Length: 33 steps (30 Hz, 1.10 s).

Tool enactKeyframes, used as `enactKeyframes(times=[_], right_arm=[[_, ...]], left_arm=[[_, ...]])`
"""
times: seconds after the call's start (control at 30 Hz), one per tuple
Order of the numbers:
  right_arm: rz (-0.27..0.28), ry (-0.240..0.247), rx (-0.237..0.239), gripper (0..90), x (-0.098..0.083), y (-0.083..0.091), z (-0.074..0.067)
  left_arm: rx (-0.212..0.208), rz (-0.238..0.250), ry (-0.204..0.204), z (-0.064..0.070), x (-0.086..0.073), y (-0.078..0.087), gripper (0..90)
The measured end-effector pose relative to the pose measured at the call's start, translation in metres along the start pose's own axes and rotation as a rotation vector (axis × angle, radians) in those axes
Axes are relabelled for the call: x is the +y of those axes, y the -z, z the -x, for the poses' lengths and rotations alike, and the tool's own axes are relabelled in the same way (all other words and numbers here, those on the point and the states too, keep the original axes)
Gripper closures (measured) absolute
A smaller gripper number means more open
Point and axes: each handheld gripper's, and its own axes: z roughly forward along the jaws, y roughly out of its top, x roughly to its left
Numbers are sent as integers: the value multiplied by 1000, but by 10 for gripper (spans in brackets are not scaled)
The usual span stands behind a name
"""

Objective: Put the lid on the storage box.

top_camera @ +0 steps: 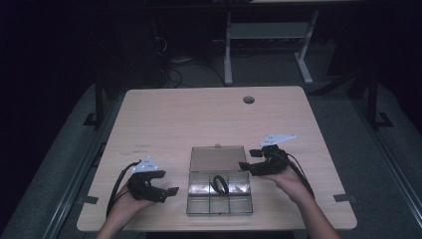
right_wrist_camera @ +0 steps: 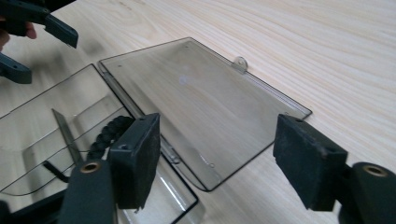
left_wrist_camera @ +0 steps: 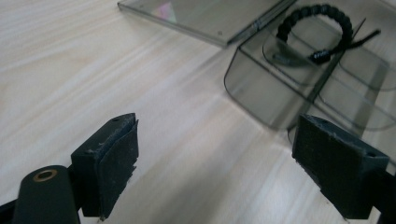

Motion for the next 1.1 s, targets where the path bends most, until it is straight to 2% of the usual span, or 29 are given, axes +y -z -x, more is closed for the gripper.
enactKeyframes(times=[0.1,0.13,0.2,0.27,0.37,0.53,0.57,0.63,0.77,0.83,0.97,1.1], right_arm=[[0,-12,-18,274,0,-1,6],[0,-42,-19,265,0,-1,7],[12,-50,-22,248,0,-1,12],[19,-56,-14,224,0,-2,15],[14,-82,-5,199,2,-3,19],[32,-114,-7,189,4,-4,25],[26,-129,-4,186,3,-5,26],[20,-119,-8,177,3,-7,28],[-12,-137,1,156,1,-11,26],[-18,-142,5,152,2,-13,26],[-21,-159,-2,153,1,-14,28],[-31,-174,10,157,1,-18,30]], left_arm=[[-7,-12,-6,-3,10,-6,137],[-8,-15,-3,-5,12,-7,137],[-22,-15,10,-8,17,-10,137],[-31,-15,21,-11,22,-12,137],[-31,-10,13,-14,30,-15,136],[-43,-14,22,-18,42,-20,137],[-43,-10,23,-19,44,-22,137],[-45,-7,31,-21,49,-25,137],[-55,-14,31,-21,57,-31,137],[-60,0,33,-21,62,-34,138],[-67,-7,35,-21,70,-43,138],[-73,-17,43,-22,74,-50,138]])
